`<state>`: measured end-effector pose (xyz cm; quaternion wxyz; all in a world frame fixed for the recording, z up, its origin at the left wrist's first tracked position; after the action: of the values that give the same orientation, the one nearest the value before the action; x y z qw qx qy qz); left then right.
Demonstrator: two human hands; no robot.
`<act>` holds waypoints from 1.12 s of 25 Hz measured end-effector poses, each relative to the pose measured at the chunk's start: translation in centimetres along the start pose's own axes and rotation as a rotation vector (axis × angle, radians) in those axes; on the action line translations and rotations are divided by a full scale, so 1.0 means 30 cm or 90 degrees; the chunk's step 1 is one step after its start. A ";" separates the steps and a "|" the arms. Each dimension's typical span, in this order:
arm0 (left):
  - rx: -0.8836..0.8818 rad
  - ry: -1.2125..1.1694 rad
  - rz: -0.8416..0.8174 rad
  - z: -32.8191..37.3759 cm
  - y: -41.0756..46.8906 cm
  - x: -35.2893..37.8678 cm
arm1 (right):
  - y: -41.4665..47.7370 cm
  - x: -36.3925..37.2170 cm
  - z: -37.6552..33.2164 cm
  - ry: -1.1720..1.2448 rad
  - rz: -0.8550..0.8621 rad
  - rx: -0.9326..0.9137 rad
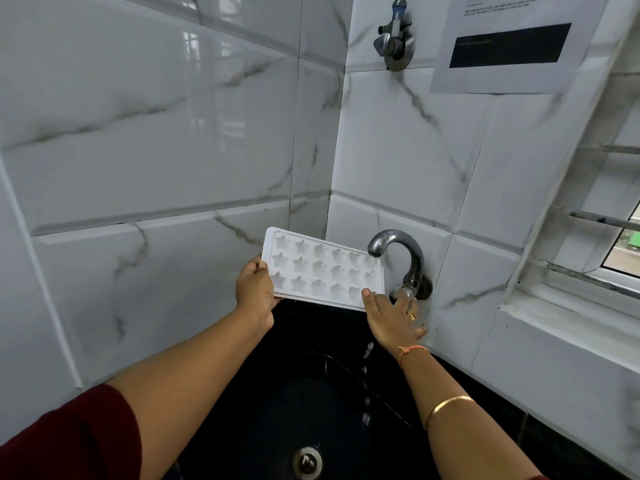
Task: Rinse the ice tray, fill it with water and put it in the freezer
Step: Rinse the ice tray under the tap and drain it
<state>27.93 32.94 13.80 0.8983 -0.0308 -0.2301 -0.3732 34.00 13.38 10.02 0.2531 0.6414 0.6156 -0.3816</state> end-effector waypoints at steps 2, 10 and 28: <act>0.000 0.000 -0.003 -0.003 -0.002 0.004 | 0.000 0.006 -0.001 -0.016 -0.019 -0.001; -0.008 0.014 -0.012 0.008 -0.002 0.016 | 0.046 0.021 0.037 0.312 0.092 -0.057; -0.004 0.115 -0.179 -0.020 -0.052 0.245 | 0.092 0.161 0.011 0.348 -0.046 0.041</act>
<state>31.61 26.87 16.30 0.8541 0.0324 -0.1496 -0.4971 36.42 15.69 5.55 0.0430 0.7062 0.6708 -0.2224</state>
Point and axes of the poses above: each hand's wrist, its own y-axis towards the middle knuckle, its own x-axis out of the palm, z = x × y, the point moved 2 cm from there along y, towards the middle knuckle, and after that the axes turned 15 degrees about x, right-handed, at the moved point
